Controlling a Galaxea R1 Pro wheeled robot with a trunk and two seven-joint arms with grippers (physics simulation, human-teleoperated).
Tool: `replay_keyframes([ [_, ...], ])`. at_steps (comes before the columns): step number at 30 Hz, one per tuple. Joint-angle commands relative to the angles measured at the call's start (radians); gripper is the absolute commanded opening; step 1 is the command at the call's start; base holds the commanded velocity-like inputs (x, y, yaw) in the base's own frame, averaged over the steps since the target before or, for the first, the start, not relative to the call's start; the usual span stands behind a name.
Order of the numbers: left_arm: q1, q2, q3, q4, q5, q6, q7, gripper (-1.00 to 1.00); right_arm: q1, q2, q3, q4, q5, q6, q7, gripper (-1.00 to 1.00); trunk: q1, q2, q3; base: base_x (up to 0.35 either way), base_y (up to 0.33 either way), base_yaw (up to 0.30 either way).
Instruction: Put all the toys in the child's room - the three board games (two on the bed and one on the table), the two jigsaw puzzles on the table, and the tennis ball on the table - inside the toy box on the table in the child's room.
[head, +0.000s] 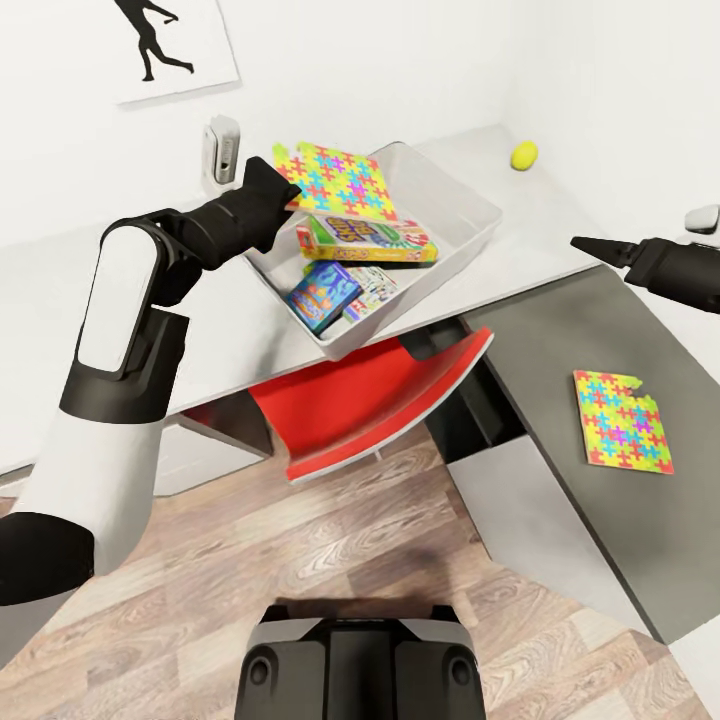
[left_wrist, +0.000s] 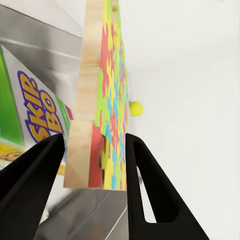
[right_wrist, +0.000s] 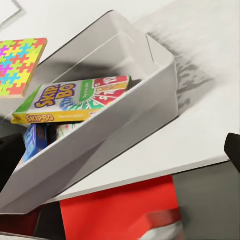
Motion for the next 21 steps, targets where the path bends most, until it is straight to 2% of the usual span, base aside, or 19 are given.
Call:
replay_keyframes([
  [1,-0.001,0.0,-0.001,-0.001,0.006,0.0,0.007,-1.0,-0.001,0.0,-0.001,0.0,0.008,0.004,0.01,1.0,0.001,-0.002,-0.002,0.005,0.0,0.096],
  [9,-0.001,-0.004,-0.003,-0.001,0.006,0.0,0.007,-1.0,-0.001,0.0,-0.001,0.0,0.008,0.004,0.01,1.0,0.001,-0.002,-0.003,0.002,-0.042,0.047],
  [21,-0.001,-0.003,-0.002,-0.001,0.007,0.0,0.008,-1.0,0.021,0.002,-0.001,0.0,0.008,0.004,0.01,1.0,0.001,-0.002,-0.004,0.0,-0.197,0.009],
])
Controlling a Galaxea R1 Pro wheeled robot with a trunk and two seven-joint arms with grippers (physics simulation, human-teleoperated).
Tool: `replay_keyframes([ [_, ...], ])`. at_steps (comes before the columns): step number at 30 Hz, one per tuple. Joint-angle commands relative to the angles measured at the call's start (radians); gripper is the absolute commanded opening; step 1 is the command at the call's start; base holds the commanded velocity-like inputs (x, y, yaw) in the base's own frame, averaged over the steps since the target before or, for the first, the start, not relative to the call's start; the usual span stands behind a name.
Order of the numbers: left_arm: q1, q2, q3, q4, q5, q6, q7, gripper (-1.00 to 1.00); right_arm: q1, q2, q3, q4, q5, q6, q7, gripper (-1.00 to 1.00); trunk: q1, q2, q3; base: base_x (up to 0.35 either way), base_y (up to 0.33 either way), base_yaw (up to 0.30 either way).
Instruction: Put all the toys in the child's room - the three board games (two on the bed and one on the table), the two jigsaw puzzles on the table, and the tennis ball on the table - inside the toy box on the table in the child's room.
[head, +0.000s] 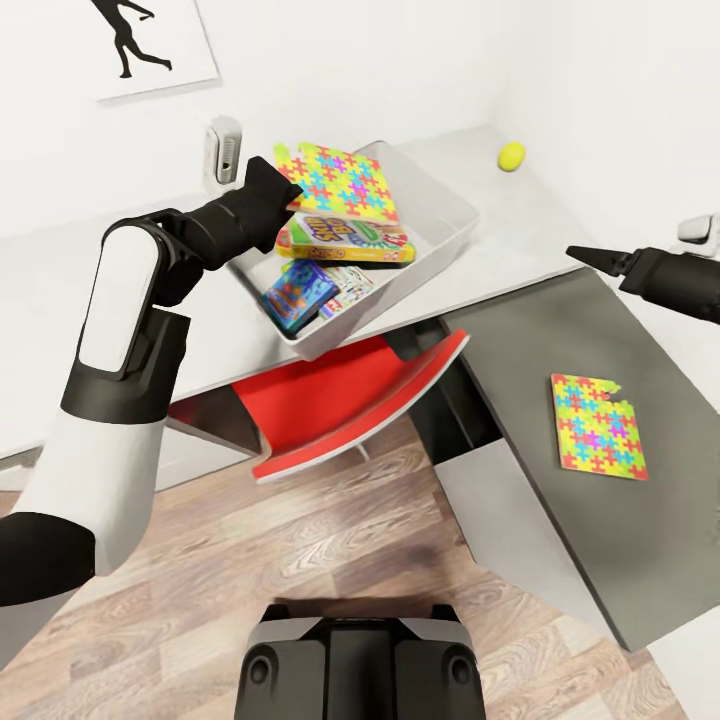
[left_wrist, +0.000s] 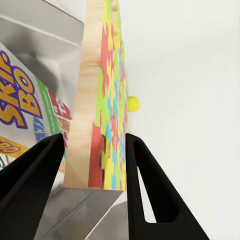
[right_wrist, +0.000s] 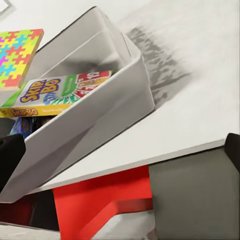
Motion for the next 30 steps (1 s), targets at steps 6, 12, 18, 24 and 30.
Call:
replay_keyframes([
  [6,-0.001,0.002,-0.002,-0.001,0.008,0.0,0.007,-1.0,0.009,0.001,-0.002,0.0,0.009,0.004,0.01,1.0,0.001,-0.002,-0.001,0.0,-0.068,0.08],
  [12,0.009,0.002,-0.002,-0.001,0.01,0.0,0.007,-1.0,0.012,0.002,-0.001,0.0,0.009,0.004,0.01,1.0,0.001,-0.002,-0.001,0.0,-0.019,0.215],
  [18,0.023,0.0,-0.002,-0.001,0.011,0.0,0.008,-1.0,0.013,0.004,0.0,0.0,0.009,0.004,0.01,1.0,0.001,-0.002,-0.001,0.0,-0.007,0.171],
  [24,0.039,-0.002,-0.002,-0.001,0.013,0.0,0.008,-1.0,0.014,0.005,0.0,0.0,0.009,0.004,0.01,1.0,0.001,-0.002,-0.001,0.0,-0.002,0.057],
  [30,0.045,-0.004,-0.002,-0.001,0.014,0.0,0.007,-1.0,0.014,0.006,0.0,0.0,0.009,0.004,0.01,1.0,0.001,-0.002,-0.001,0.0,-0.012,0.018],
])
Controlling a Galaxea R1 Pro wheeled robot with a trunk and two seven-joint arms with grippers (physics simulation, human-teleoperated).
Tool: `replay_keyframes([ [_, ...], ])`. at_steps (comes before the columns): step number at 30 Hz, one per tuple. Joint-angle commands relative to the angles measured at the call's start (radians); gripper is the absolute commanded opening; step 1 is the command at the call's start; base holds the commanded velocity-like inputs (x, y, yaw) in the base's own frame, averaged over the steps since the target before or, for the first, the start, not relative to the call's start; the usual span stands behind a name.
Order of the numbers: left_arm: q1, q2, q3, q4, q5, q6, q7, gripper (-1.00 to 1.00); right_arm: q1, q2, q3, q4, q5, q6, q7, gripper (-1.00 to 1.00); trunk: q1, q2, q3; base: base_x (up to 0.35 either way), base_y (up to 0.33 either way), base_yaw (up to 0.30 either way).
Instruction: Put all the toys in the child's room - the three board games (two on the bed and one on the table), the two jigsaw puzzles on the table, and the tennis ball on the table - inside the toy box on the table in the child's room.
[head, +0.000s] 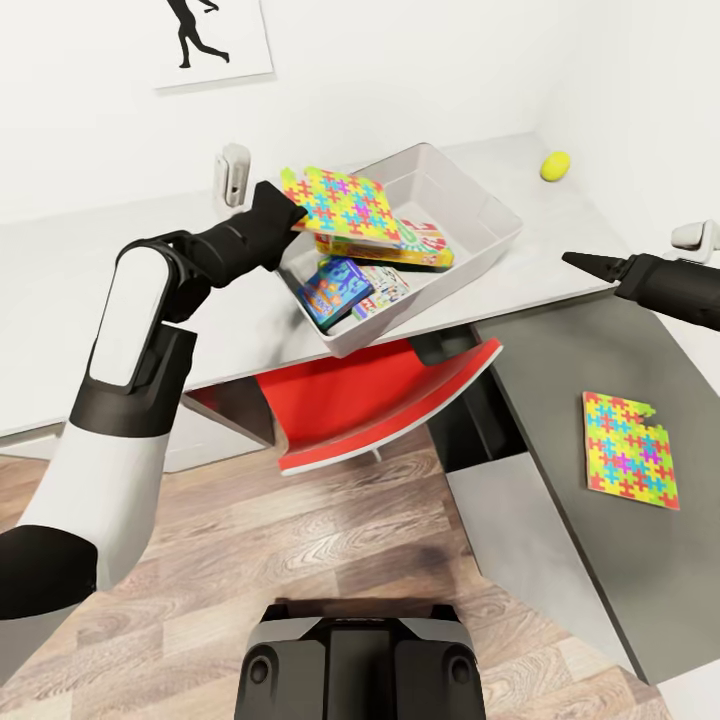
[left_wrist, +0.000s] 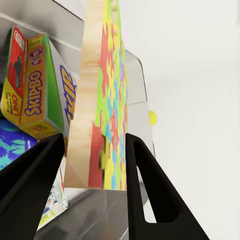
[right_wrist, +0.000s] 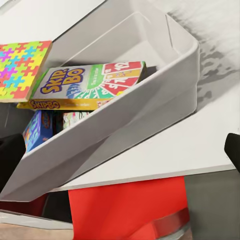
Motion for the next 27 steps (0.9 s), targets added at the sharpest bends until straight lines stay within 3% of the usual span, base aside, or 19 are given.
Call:
replay_keyframes([
  [1,0.0,0.0,-0.001,-0.001,0.006,0.0,0.007,-1.0,-0.001,0.0,-0.001,0.0,0.009,0.004,0.01,1.0,0.001,-0.002,-0.001,0.0,-0.075,0.009],
  [15,0.0,0.001,0.0,0.0,0.007,0.0,0.006,-1.0,-0.001,-0.001,-0.002,0.0,0.009,0.004,0.01,1.0,0.001,-0.002,-0.001,0.008,-0.204,0.003],
  [27,-0.001,0.001,0.001,0.019,0.001,0.0,0.005,-1.0,-0.001,-0.002,-0.001,0.0,0.009,0.004,0.01,1.0,0.001,-0.002,-0.001,0.007,-0.055,0.0],
])
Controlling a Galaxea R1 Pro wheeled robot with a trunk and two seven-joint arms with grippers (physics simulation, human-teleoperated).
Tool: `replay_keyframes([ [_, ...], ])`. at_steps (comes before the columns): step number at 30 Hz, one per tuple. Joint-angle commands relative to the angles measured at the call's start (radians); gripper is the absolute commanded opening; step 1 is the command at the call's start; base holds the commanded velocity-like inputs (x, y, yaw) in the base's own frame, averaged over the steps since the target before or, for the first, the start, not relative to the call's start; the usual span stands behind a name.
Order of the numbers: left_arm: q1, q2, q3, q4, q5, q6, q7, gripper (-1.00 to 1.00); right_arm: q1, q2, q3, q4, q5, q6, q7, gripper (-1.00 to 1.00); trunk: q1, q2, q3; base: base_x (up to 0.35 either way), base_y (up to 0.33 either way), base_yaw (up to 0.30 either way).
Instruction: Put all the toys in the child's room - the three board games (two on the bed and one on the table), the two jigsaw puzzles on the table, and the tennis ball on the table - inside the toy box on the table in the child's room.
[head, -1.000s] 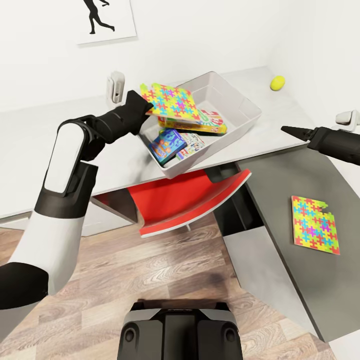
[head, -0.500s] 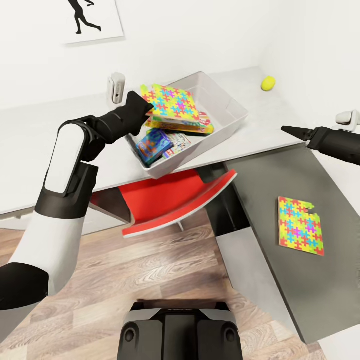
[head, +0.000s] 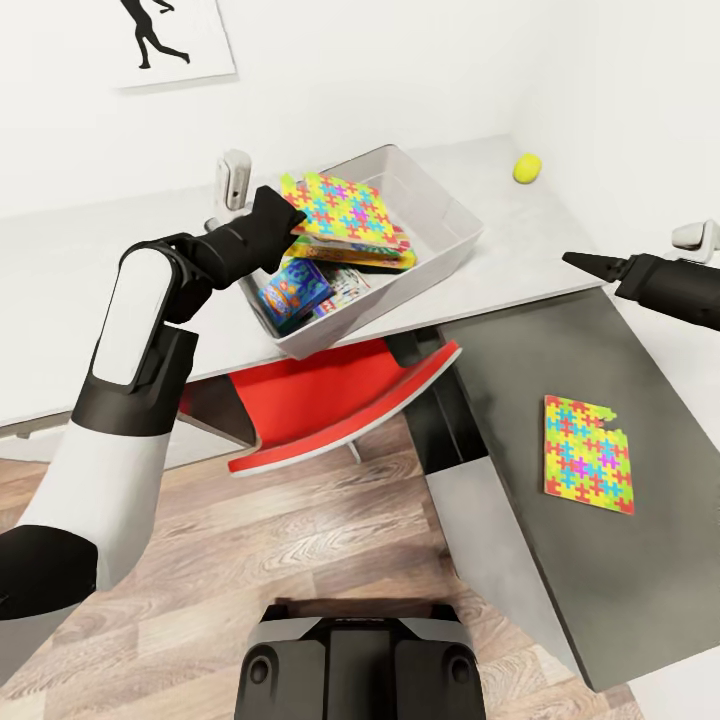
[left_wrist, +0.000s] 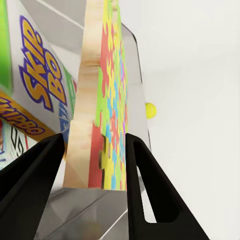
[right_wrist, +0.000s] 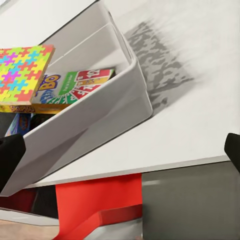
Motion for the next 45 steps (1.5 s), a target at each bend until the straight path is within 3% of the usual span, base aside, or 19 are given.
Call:
replay_keyframes([
  [1,-0.002,0.0,-0.001,0.006,0.005,0.0,0.007,-1.0,-0.001,0.0,-0.001,0.0,0.009,0.004,0.01,1.0,0.001,-0.002,-0.001,0.002,-0.015,0.0],
  [18,-0.059,-0.018,0.005,0.147,0.009,0.0,-0.002,-1.0,0.0,-0.003,-0.002,0.0,0.009,0.004,0.01,1.0,0.001,-0.002,-0.001,0.0,-0.004,0.0],
  [45,-0.064,-0.022,0.01,0.163,0.002,0.0,-0.006,-1.0,0.001,-0.002,-0.001,0.0,0.008,0.004,0.01,1.0,0.001,-0.002,-0.001,0.0,-0.07,0.0],
])
